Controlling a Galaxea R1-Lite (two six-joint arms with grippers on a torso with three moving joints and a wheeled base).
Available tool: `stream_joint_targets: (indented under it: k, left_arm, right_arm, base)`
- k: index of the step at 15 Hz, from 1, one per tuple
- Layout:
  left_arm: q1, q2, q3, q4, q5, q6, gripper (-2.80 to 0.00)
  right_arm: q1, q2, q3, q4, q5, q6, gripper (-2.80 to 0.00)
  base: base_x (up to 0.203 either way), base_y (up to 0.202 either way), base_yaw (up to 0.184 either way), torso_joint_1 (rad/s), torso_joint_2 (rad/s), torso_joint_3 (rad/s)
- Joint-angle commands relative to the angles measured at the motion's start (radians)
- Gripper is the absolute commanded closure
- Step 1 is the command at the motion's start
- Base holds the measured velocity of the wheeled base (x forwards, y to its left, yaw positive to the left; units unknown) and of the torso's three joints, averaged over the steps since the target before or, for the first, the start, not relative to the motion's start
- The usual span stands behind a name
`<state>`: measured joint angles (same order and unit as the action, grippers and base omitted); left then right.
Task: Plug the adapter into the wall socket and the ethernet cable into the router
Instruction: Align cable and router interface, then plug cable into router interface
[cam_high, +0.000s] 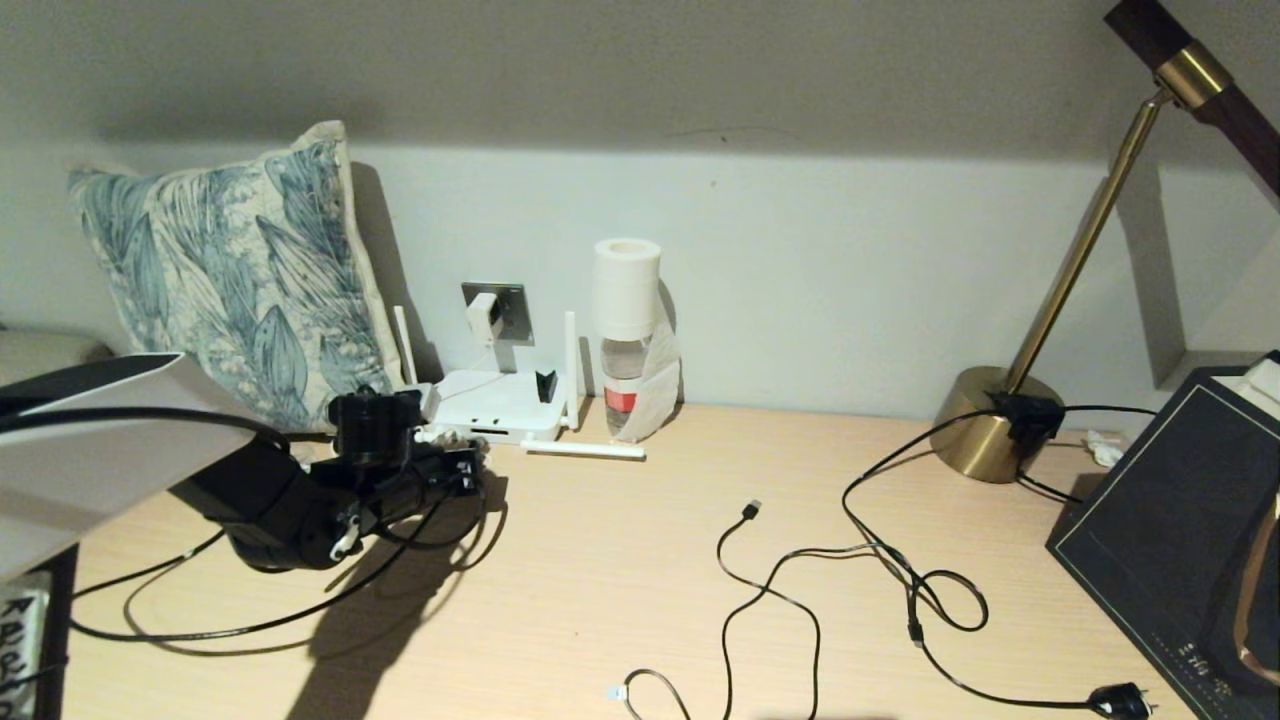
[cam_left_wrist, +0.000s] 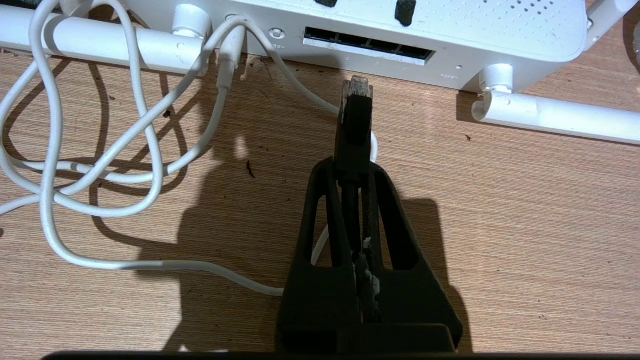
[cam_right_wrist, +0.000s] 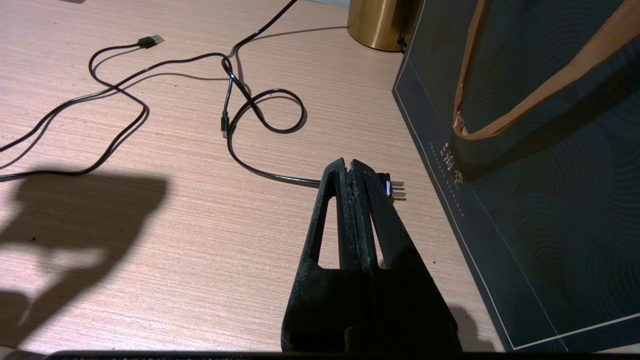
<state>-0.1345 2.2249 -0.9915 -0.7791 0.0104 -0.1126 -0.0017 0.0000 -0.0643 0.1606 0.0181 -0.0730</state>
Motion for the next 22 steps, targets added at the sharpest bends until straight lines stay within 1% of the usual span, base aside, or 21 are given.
stream_joint_targets:
  k: [1,9,22]
  left_arm:
    - [0.001,0.003,-0.003,-0.005,0.000,-0.001,0.00]
    - [0.003,0.028,-0.029,-0.005,-0.001,-0.001,0.00]
    - [0.004,0.041,-0.029,-0.008,0.002,0.001,0.00]
  right_arm:
    - [0.000,0.002,0.000,0.002,0.000,-0.001,0.00]
    - [0.000,0.002,0.000,0.002,0.000,-0.001,0.00]
    - [0.000,0.002,0.000,0.002,0.000,-0.001,0.00]
  base:
    - [0.000,0.000,0.000,0.000,0.00,0.000]
    - [0.000,0.000,0.000,0.000,0.00,0.000]
    - [0.000,0.000,0.000,0.000,0.00,0.000]
